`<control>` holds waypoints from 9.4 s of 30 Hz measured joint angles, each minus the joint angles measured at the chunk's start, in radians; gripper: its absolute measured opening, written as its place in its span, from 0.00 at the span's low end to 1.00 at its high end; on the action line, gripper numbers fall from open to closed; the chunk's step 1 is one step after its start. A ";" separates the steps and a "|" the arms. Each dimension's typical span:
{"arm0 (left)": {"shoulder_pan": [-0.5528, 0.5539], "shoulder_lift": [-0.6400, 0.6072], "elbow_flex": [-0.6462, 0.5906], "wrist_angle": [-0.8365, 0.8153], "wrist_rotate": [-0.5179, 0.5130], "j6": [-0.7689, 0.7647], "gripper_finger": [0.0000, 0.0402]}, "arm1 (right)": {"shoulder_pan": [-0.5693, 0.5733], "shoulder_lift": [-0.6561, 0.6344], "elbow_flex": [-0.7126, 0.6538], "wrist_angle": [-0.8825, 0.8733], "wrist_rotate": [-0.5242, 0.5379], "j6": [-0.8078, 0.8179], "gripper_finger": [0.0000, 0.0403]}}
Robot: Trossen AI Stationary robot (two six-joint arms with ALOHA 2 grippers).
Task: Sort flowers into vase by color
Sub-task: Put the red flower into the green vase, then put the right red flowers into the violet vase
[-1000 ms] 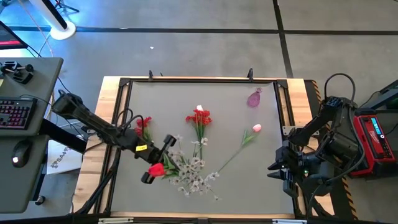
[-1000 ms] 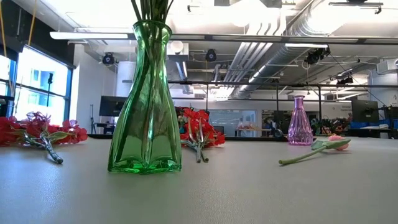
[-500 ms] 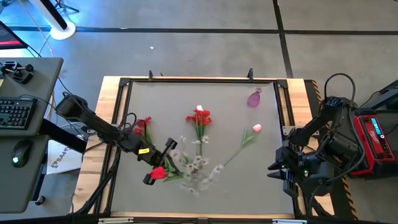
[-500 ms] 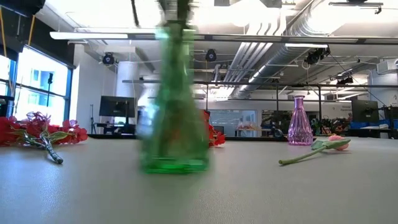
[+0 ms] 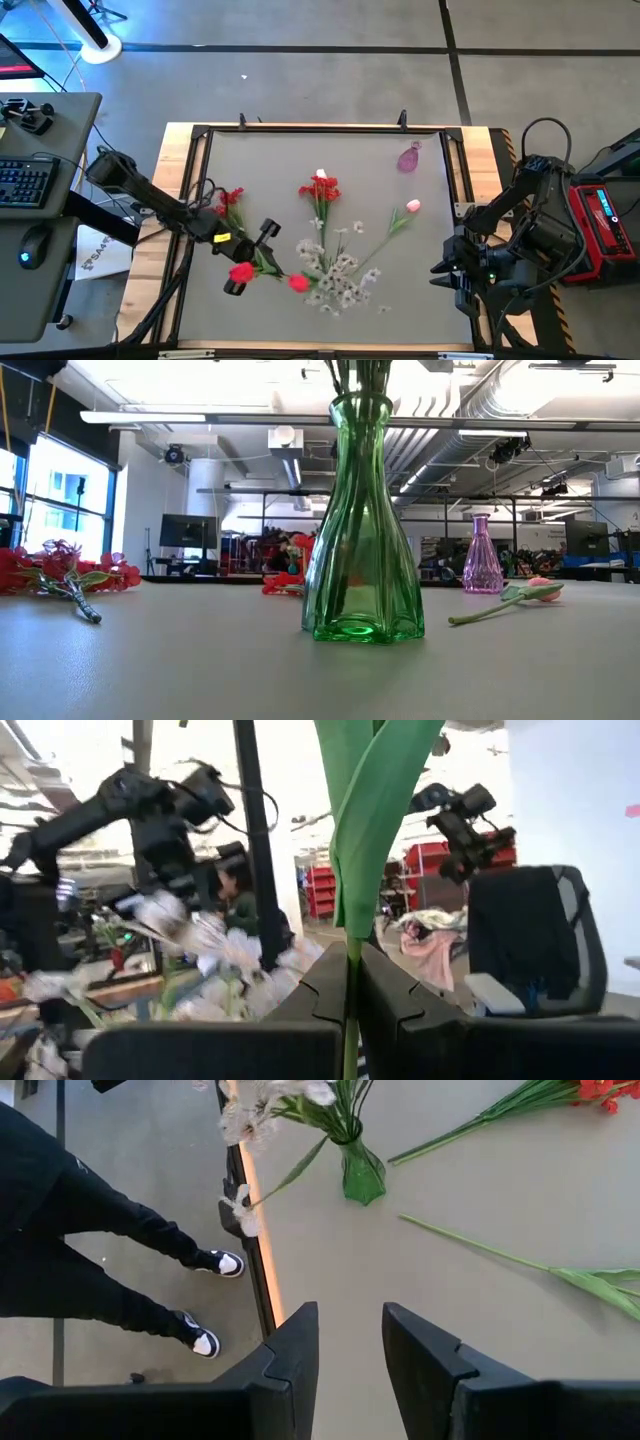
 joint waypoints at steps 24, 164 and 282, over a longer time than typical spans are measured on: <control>0.234 -0.162 0.617 -0.874 0.054 0.188 0.00 | 0.000 0.000 0.000 0.000 0.000 0.000 0.25; 0.383 0.426 0.229 0.031 0.708 -0.366 0.28 | 0.000 0.000 0.000 0.000 0.000 0.000 0.25; 0.776 -0.305 0.330 -1.459 -0.035 -0.624 0.41 | -0.352 -0.013 0.000 0.263 0.575 0.119 0.25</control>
